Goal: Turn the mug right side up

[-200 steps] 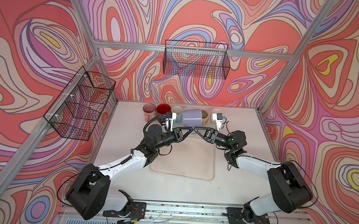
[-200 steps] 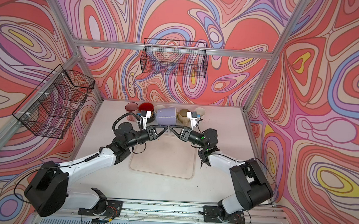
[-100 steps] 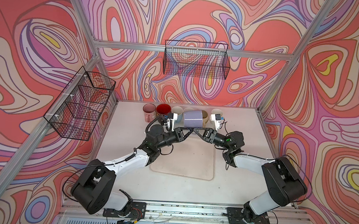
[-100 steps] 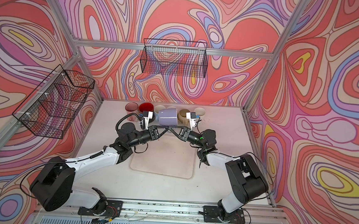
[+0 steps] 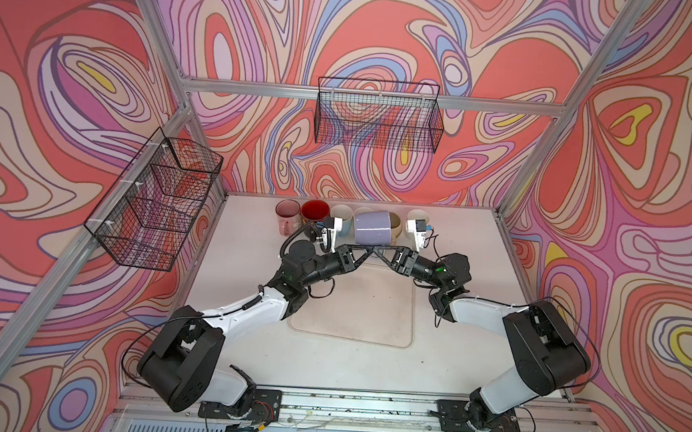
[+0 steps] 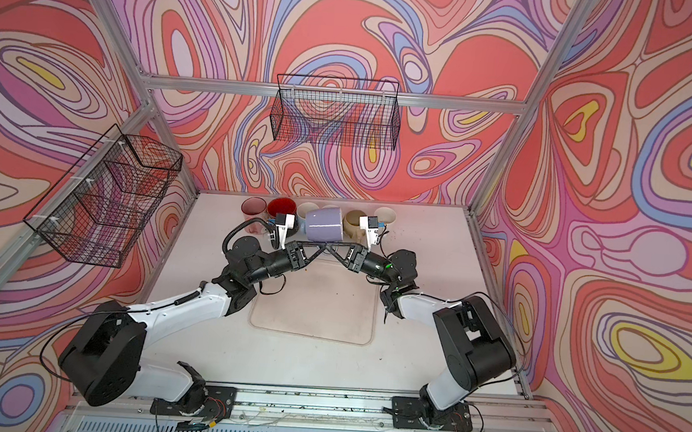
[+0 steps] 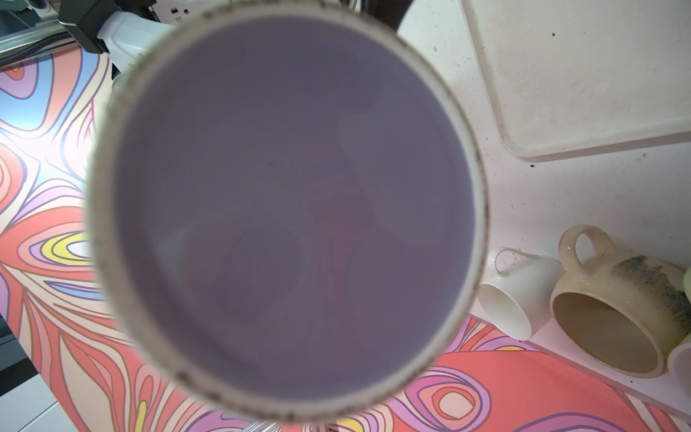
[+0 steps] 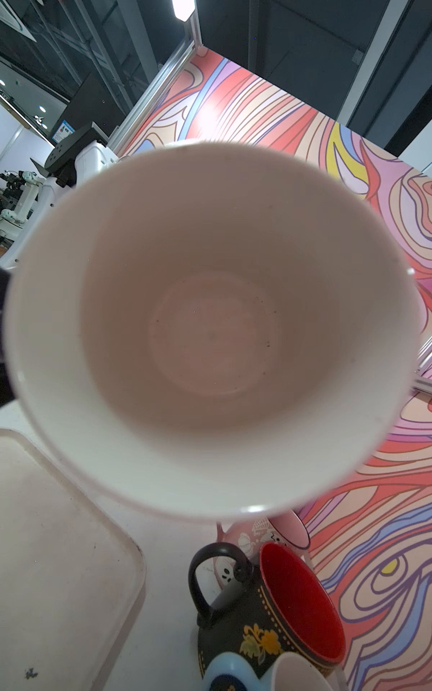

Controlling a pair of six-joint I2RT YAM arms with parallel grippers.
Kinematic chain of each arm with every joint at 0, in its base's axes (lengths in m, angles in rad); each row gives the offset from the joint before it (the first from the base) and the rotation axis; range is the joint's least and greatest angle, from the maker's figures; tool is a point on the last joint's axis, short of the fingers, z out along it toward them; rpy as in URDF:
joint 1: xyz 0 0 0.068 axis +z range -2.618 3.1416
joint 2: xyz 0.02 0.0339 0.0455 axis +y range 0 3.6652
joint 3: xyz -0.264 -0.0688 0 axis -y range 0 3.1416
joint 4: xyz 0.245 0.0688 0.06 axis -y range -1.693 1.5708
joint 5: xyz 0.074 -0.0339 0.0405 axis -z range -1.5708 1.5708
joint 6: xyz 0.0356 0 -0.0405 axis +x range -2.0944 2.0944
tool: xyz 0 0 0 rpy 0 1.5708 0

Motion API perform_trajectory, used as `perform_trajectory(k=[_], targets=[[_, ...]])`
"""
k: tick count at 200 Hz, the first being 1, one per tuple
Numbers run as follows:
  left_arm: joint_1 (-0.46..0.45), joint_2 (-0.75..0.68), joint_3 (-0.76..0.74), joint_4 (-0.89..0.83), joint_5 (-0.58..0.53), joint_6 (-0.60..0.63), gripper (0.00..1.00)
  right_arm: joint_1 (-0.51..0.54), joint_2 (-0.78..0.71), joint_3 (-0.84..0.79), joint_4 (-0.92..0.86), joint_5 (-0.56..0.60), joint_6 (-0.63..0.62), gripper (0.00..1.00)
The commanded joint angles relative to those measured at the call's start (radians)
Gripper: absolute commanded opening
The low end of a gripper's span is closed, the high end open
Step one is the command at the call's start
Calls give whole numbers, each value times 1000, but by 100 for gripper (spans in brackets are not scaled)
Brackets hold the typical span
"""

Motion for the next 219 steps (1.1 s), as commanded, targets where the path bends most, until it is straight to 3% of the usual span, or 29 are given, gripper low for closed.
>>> perform_trajectory(k=[1, 14, 30, 67, 122, 140, 163, 174, 219], targets=[[1, -39, -26, 44, -17, 45, 39, 0, -10, 8, 48, 25, 4, 0], [1, -58, -33, 19, -34, 59, 53, -1, -18, 3, 36, 29, -5, 0], [2, -80, -39, -4, -49, 75, 61, -4, -26, -4, 30, 34, -9, 0], [4, -126, -57, -48, -78, 99, 69, -15, -31, -22, 30, 42, -9, 0], [13, -205, -76, -142, -114, 140, 72, -32, -47, -41, -36, 49, -25, 0], [13, -253, -60, -289, -168, 178, 72, -46, -105, -34, -230, 75, -110, 0], [13, -304, 22, -649, -293, 239, 76, -45, -235, 51, -753, 223, -372, 0], [13, -325, 55, -760, -320, 279, 77, -47, -269, 90, -924, 298, -446, 0], [13, -433, 139, -1092, -428, 400, 80, -50, -324, 191, -1235, 442, -575, 0]])
